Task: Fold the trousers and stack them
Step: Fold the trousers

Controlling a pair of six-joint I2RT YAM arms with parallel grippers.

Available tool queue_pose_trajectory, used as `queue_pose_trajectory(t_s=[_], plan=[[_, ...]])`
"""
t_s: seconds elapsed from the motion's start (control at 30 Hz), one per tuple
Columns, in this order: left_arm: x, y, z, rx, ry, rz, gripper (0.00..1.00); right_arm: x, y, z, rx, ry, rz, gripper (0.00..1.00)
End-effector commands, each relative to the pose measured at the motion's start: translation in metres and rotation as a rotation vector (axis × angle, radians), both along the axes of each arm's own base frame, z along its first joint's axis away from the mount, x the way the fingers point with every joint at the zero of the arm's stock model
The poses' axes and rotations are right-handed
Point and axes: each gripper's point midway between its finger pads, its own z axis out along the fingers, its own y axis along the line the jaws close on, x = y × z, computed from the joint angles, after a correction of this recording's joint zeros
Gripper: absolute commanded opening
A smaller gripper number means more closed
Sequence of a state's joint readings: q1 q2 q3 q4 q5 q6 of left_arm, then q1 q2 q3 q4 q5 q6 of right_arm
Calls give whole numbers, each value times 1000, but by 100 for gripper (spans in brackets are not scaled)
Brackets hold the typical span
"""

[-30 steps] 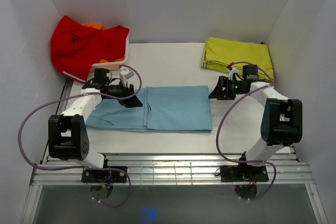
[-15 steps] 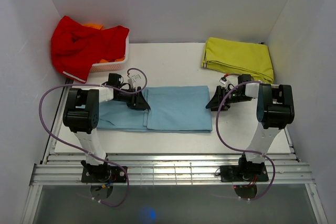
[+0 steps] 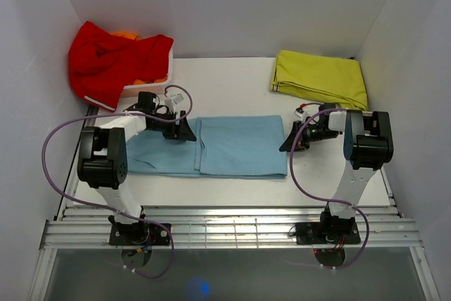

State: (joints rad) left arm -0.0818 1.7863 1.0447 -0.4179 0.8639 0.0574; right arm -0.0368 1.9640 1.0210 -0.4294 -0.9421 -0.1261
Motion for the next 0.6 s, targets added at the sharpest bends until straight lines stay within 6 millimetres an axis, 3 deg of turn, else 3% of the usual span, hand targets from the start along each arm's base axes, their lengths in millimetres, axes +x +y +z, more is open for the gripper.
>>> queue_pose_trajectory(t_s=[0.0,0.07,0.2,0.37,0.57], plan=[[3,29,33,60,-97,45,78,9,-35,10,-65,-54,-48,8],[5,54,35,67,-98,102,78,6,-48,14,-71,-53,-52,8],[-3,84,34,92,-89,157,78,6,-83,31,-76,-72,-93,8],[-11,118,20,130,-67,229,77,14,-113,75,-83,-175,-106,8],[-8,148,19,107,-73,325,76,14,-118,127,-49,-244,-98,8]])
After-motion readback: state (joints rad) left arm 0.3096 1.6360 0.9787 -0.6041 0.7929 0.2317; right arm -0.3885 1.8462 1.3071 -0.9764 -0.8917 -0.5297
